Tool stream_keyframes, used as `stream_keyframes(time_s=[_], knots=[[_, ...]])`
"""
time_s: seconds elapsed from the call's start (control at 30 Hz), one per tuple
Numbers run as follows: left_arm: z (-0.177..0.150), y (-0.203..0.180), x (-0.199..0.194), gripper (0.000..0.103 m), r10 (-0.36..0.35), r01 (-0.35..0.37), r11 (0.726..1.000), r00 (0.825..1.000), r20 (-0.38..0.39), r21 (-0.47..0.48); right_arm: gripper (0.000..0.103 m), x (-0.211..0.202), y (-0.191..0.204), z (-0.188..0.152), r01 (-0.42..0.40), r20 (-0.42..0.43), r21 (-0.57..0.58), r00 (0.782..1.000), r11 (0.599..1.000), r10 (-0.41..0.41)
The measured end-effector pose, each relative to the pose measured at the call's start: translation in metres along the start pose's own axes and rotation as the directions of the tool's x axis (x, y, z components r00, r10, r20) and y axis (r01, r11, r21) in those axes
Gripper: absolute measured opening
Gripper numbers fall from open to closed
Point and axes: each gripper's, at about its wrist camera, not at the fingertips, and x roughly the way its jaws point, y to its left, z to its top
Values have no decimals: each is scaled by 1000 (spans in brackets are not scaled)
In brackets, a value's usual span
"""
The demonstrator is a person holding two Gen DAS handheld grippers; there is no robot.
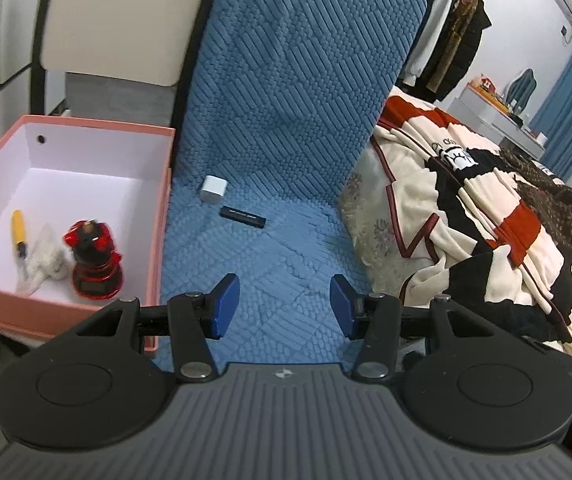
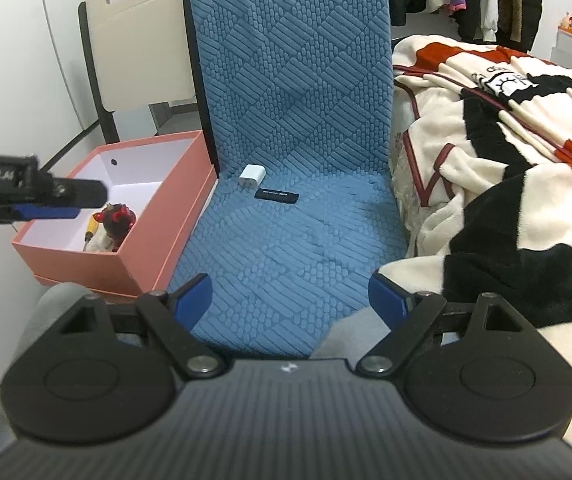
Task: Organize rigid objects
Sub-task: 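Withdraw both open tools from the box back toward the chair seat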
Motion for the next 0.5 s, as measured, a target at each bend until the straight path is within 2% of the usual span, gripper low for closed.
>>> stream_keyframes(time_s=[0.27,0.5], knots=[[18,-15,76,56,-26,28,999,998,-52,33,87,49,-15,7,-1,-7,14,1000,1000,1],[36,-11,145,56,-39,42,999,996,-78,32,87,95,-29,15,-6,-9,40,1000,999,6]])
